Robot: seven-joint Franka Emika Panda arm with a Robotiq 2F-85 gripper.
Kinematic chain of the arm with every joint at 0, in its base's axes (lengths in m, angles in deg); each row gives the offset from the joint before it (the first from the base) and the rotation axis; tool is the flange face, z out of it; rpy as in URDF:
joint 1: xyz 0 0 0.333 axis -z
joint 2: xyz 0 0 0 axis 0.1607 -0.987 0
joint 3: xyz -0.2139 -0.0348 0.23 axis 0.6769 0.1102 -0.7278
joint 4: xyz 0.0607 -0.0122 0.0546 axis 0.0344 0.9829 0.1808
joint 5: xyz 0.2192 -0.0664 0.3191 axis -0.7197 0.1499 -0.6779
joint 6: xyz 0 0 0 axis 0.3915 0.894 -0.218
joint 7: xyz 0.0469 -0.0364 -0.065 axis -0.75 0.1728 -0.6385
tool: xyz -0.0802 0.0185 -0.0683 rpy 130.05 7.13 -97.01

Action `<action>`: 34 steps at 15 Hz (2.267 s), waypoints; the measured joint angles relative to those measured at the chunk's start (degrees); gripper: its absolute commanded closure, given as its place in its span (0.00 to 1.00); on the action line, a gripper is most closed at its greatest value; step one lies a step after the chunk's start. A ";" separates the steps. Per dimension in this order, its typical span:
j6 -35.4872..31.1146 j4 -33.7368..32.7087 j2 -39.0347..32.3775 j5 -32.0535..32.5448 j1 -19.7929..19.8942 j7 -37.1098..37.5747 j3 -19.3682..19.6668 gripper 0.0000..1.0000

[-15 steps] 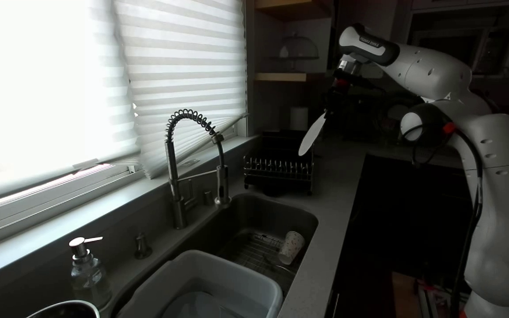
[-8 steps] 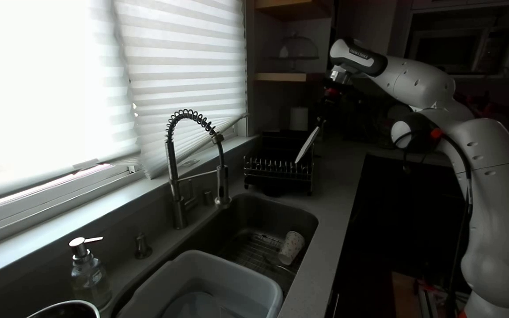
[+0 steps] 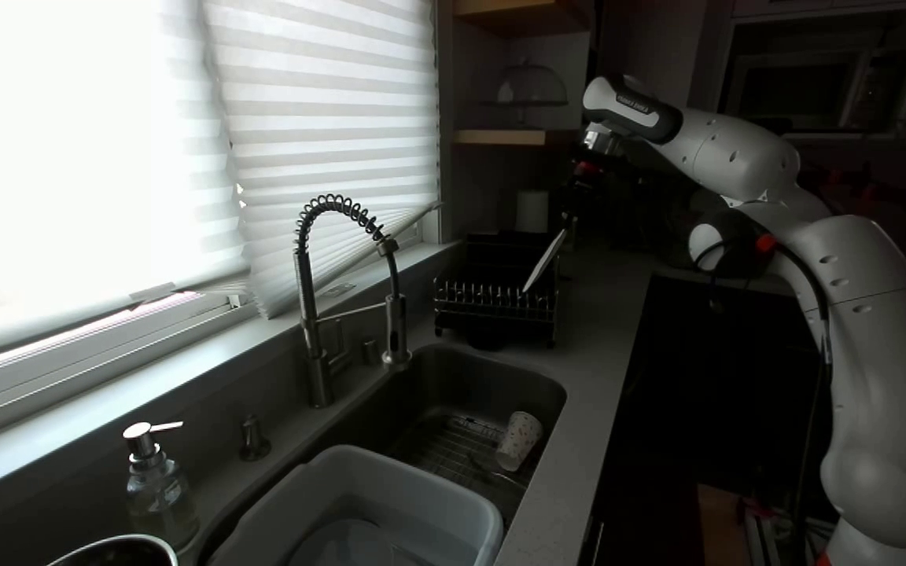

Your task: Put the white plate on the dishrack

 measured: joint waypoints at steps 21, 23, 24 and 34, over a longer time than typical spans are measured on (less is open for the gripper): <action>-4.65 -10.29 -7.59 5.54 -1.07 -3.25 -2.23 0.00; -5.41 -10.30 -7.62 5.78 -1.08 -3.91 -2.47 0.00; -5.73 -10.32 -7.62 5.85 -1.08 -4.22 -2.53 0.00; -10.24 -10.59 -4.79 6.40 0.10 -6.19 -2.63 0.00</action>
